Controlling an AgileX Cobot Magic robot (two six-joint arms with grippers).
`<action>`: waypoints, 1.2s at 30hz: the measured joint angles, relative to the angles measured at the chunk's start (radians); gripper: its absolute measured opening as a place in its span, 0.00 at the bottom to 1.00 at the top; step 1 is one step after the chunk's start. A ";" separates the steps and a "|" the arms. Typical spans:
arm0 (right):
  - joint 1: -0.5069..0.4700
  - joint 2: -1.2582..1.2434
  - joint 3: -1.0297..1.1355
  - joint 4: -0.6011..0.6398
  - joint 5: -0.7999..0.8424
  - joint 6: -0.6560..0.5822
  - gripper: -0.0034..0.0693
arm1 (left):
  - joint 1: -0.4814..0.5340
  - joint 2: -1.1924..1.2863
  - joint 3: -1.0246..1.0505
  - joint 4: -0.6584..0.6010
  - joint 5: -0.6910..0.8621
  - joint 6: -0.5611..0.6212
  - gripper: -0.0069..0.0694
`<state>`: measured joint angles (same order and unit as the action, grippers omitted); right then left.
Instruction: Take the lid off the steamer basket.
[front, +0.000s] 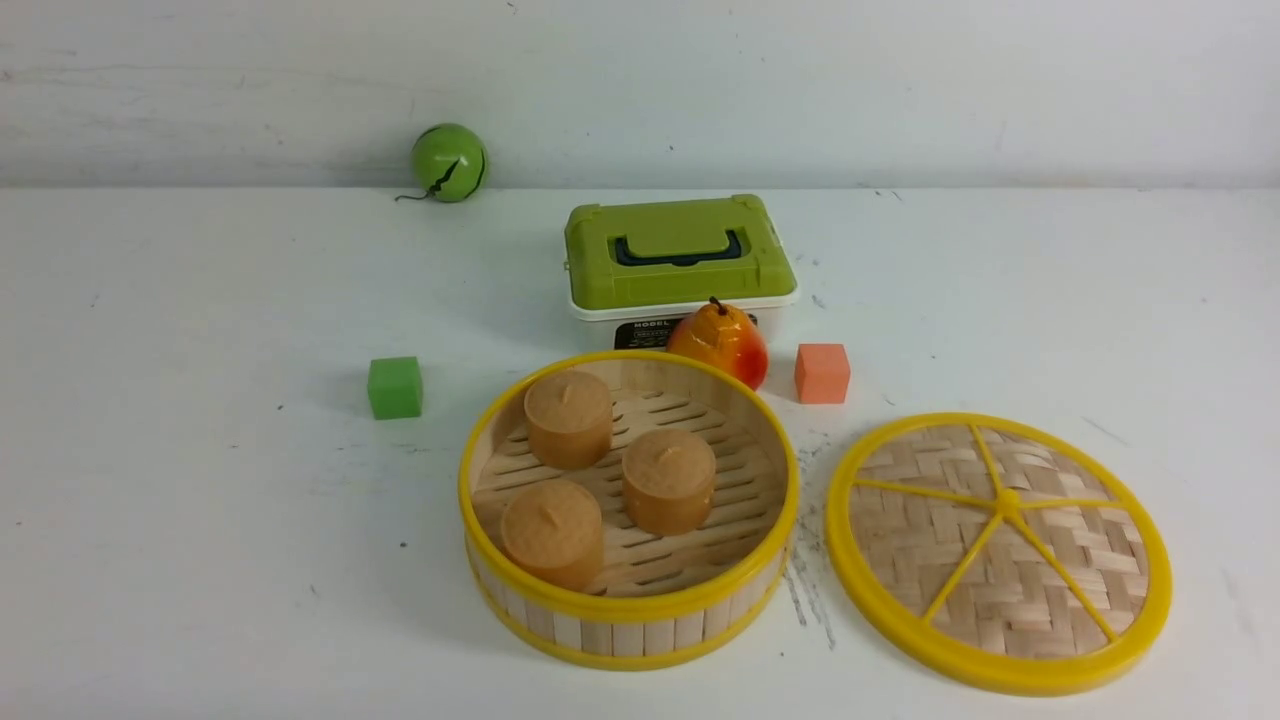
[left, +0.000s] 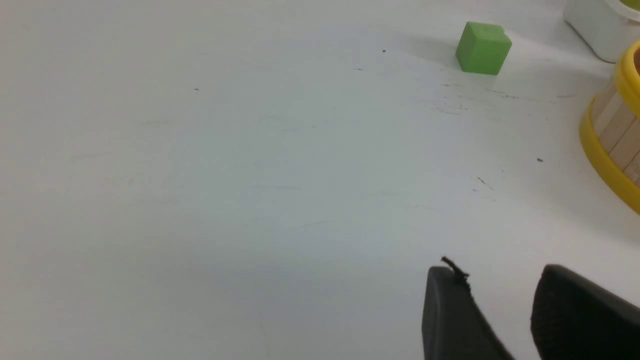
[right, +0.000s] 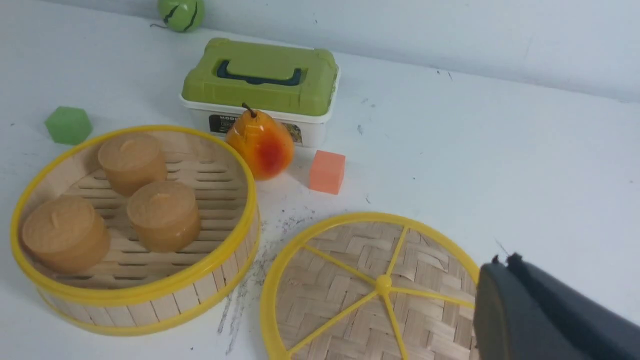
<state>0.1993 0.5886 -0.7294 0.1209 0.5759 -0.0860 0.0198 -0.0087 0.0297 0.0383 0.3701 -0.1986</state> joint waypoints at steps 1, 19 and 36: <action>0.000 0.000 0.000 0.000 0.001 0.000 0.02 | 0.000 0.000 0.000 0.000 0.000 0.000 0.40; -0.093 -0.245 0.510 -0.049 -0.515 0.000 0.03 | 0.000 0.000 0.000 0.000 0.000 0.000 0.40; -0.271 -0.599 0.750 -0.158 -0.198 0.363 0.03 | 0.000 0.000 0.000 0.000 0.000 0.000 0.40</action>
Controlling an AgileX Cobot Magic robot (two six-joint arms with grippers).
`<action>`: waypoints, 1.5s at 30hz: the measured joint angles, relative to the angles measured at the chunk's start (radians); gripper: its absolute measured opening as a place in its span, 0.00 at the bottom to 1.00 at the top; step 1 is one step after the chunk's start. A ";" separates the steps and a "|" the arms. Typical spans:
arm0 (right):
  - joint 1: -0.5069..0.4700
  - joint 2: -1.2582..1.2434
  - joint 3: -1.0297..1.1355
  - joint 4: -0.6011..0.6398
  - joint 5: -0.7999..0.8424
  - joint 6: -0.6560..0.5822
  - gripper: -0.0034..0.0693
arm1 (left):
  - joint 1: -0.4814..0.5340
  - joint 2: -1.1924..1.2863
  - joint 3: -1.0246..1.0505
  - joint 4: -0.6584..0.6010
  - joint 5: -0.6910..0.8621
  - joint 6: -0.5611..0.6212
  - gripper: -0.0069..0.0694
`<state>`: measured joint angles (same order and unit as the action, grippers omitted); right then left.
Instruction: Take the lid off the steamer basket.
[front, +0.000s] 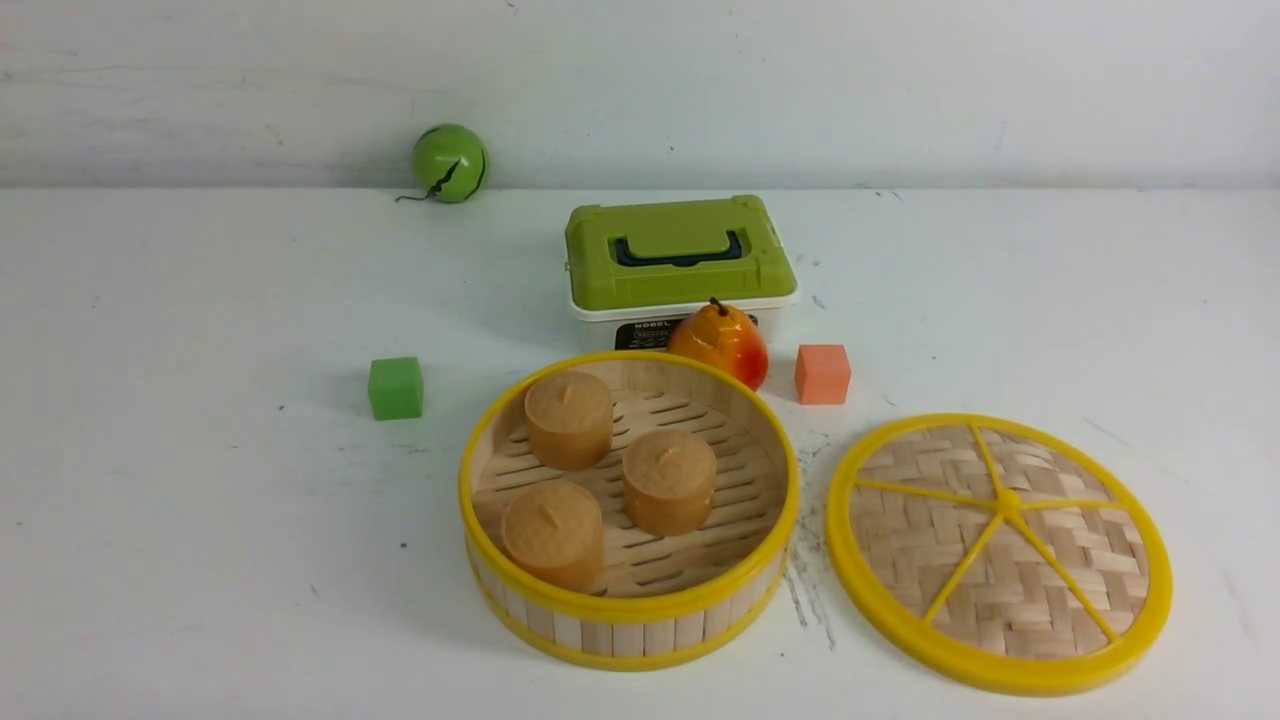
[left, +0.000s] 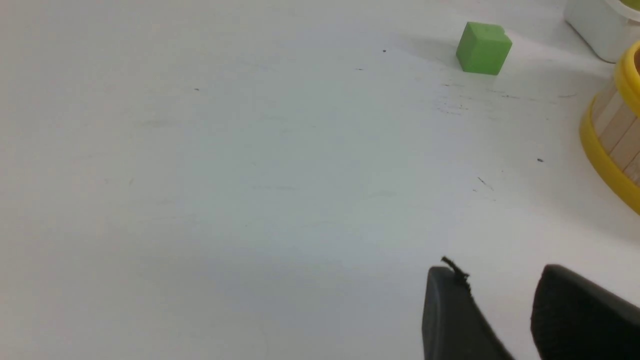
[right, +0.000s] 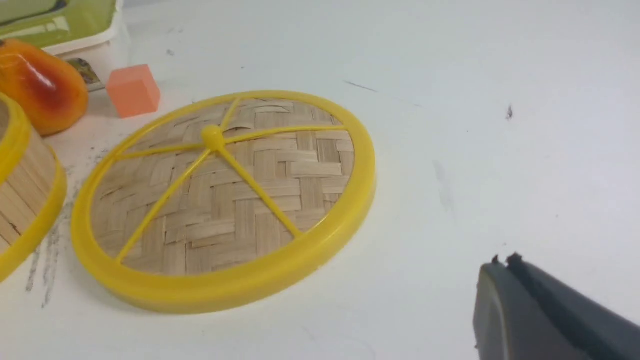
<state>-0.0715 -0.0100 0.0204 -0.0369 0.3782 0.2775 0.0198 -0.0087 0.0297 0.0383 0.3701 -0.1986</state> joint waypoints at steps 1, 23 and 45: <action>0.002 0.000 -0.001 -0.001 0.005 0.003 0.03 | 0.000 0.000 0.000 0.000 0.000 0.000 0.40; 0.032 0.000 -0.002 -0.022 0.012 -0.019 0.02 | 0.000 0.000 0.000 0.000 0.000 0.000 0.40; 0.032 0.000 -0.002 -0.022 0.012 -0.020 0.04 | 0.000 0.000 0.000 0.000 0.000 0.000 0.40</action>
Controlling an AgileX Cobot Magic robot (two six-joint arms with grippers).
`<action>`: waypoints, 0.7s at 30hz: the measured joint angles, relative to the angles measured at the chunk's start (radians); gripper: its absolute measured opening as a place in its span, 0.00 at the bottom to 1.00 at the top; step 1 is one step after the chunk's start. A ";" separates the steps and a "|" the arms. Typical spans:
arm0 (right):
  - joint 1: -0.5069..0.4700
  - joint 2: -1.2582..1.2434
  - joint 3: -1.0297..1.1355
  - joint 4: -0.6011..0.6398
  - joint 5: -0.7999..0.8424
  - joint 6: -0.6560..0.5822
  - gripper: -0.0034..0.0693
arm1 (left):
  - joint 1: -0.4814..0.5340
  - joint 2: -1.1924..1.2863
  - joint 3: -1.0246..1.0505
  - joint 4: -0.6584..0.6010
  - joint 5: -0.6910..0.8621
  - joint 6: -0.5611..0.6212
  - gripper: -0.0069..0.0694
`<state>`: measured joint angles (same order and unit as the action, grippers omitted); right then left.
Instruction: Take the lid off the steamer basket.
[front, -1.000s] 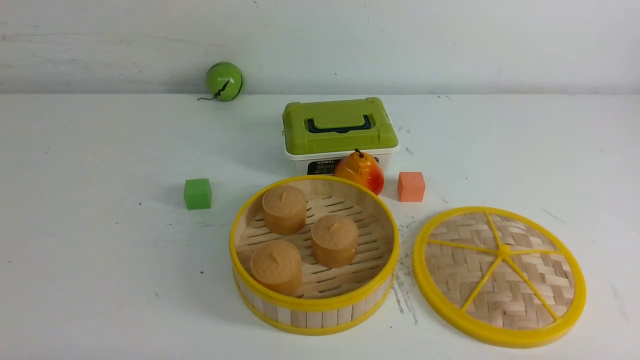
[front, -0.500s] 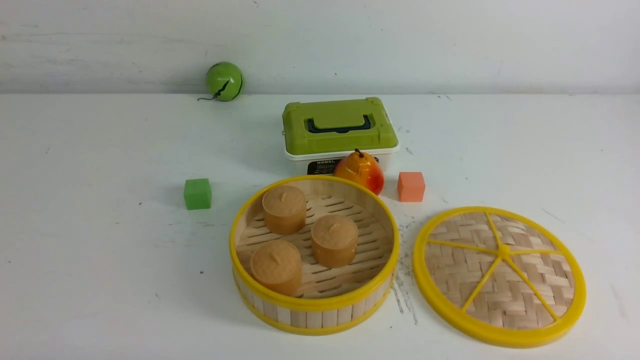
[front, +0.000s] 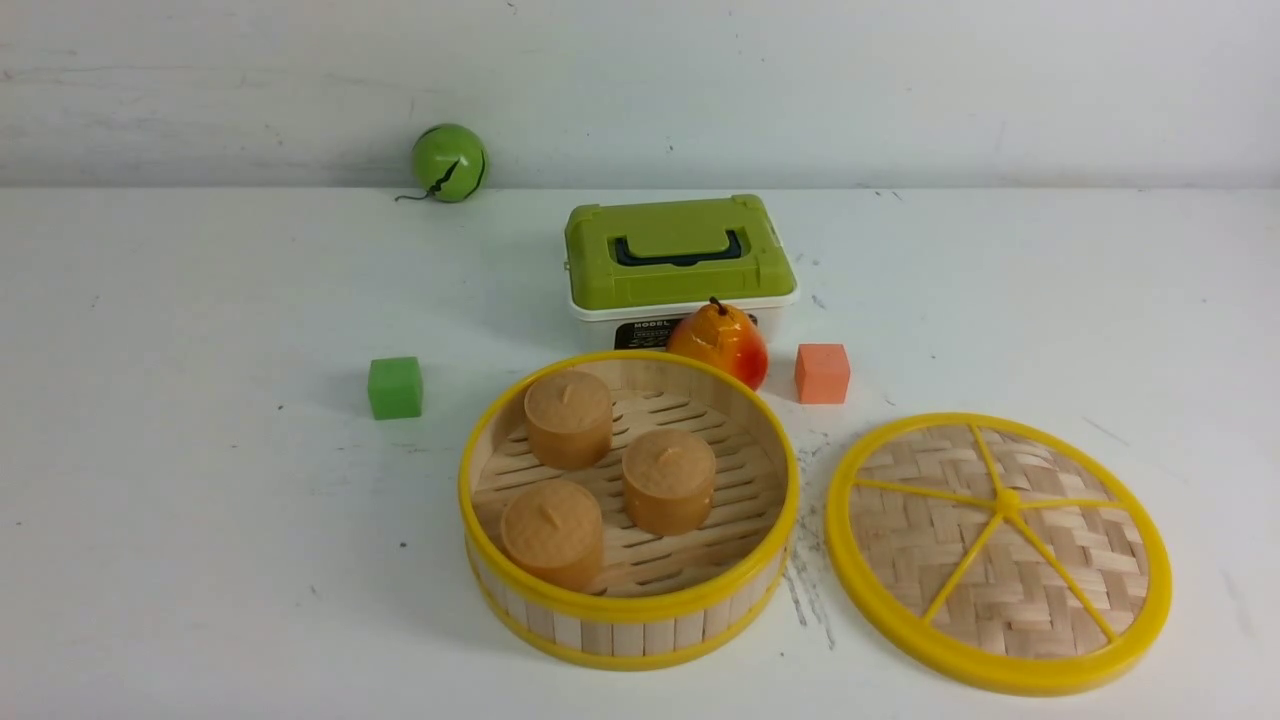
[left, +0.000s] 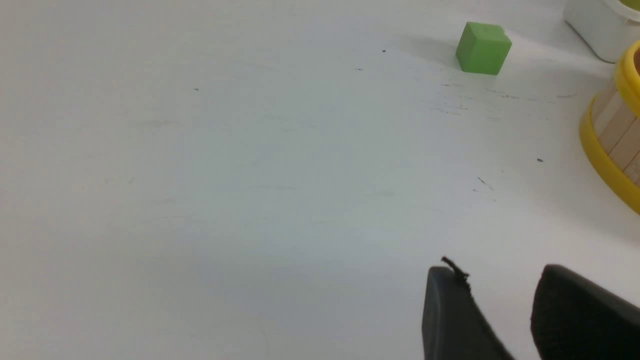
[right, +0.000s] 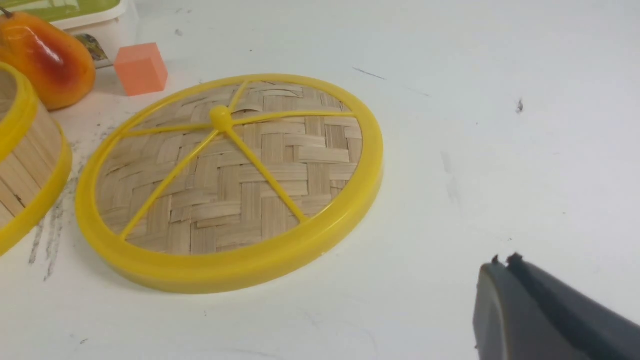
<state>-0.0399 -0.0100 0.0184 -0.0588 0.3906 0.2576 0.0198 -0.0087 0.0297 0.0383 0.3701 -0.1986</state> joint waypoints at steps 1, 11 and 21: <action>0.000 0.000 0.000 0.000 0.001 0.000 0.04 | 0.000 0.000 0.000 0.000 0.000 0.000 0.40; 0.000 0.000 0.000 0.000 0.001 0.000 0.04 | 0.000 0.000 0.000 0.000 0.000 0.000 0.40; 0.000 0.000 0.000 -0.001 0.001 0.000 0.06 | 0.000 0.000 0.000 0.000 0.000 0.000 0.40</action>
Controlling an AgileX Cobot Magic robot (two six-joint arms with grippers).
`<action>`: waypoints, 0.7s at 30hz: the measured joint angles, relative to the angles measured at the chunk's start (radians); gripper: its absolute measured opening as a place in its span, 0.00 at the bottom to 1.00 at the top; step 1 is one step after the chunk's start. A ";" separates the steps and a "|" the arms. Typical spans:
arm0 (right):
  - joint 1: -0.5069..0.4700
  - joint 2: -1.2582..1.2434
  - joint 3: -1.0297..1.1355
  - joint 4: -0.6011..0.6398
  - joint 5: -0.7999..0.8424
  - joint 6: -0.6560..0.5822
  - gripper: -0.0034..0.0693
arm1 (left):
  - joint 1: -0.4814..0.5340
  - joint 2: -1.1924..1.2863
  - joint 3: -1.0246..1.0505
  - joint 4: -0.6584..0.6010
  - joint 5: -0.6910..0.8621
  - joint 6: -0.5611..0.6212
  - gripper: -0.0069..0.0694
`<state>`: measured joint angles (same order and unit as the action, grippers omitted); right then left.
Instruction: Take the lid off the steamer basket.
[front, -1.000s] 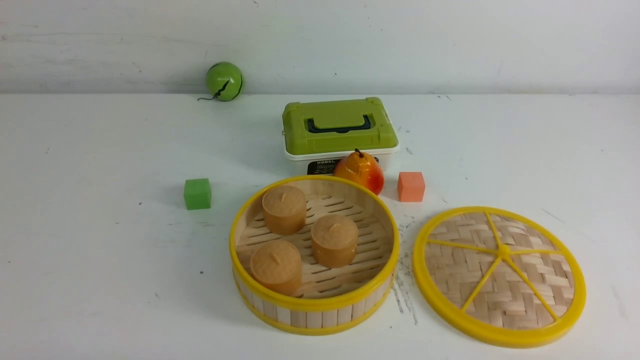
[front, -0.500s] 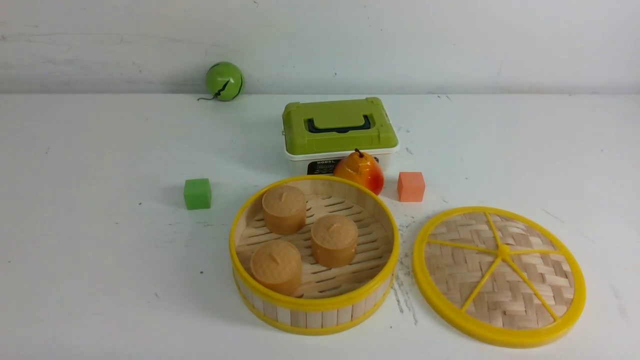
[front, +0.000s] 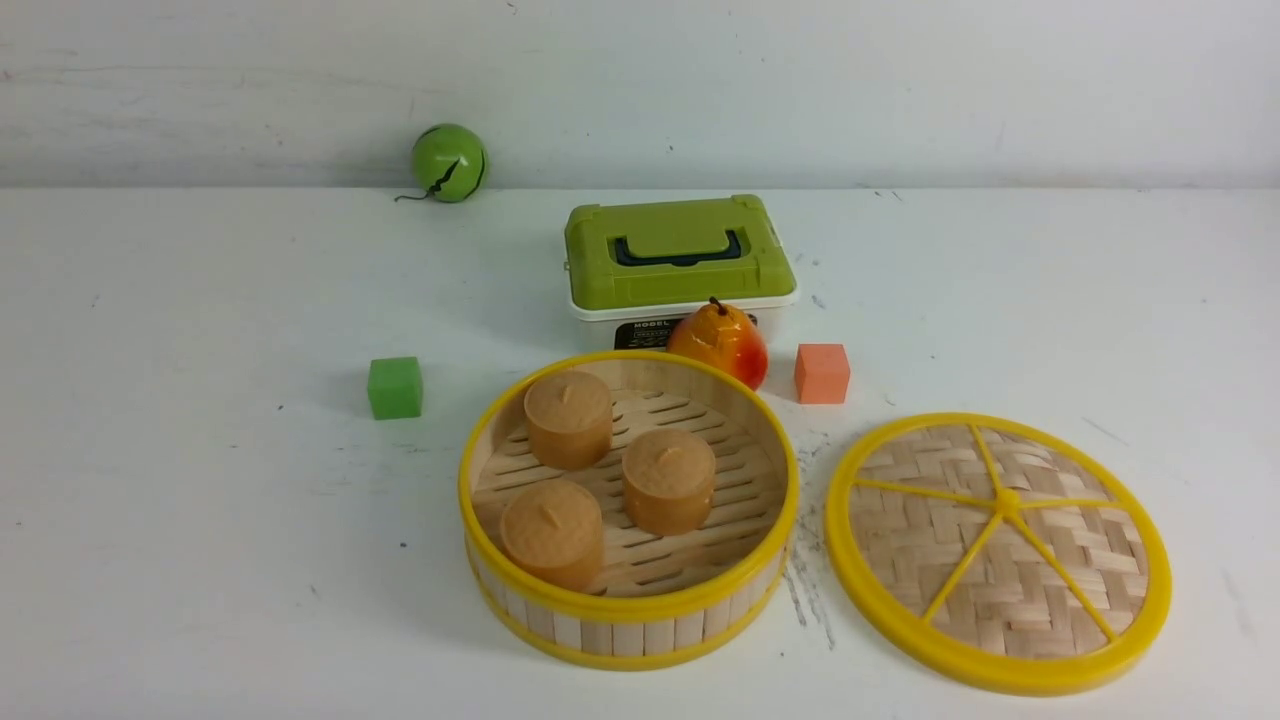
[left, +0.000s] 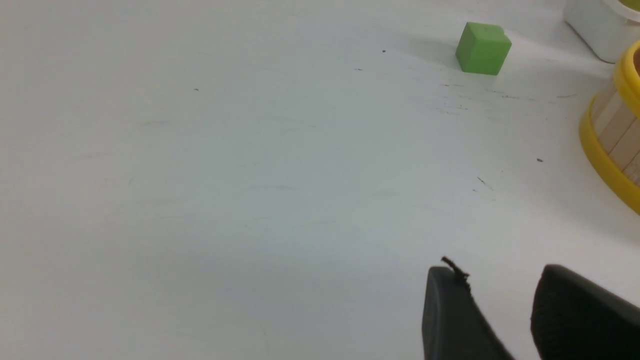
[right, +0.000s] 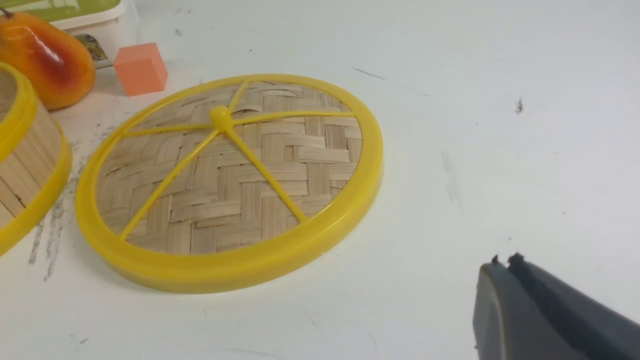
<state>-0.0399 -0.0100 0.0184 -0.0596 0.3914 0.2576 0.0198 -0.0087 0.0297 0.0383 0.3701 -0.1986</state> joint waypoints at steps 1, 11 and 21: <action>0.000 0.000 0.000 0.000 0.000 0.000 0.06 | 0.000 0.000 0.000 0.000 0.000 0.000 0.40; 0.000 0.000 0.000 0.000 0.000 0.000 0.08 | 0.000 0.000 0.000 0.000 0.000 0.000 0.40; 0.000 0.000 0.000 0.000 0.001 0.000 0.10 | 0.000 0.000 0.000 0.000 0.000 0.000 0.40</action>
<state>-0.0399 -0.0100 0.0184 -0.0596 0.3924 0.2576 0.0198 -0.0087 0.0297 0.0383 0.3701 -0.1986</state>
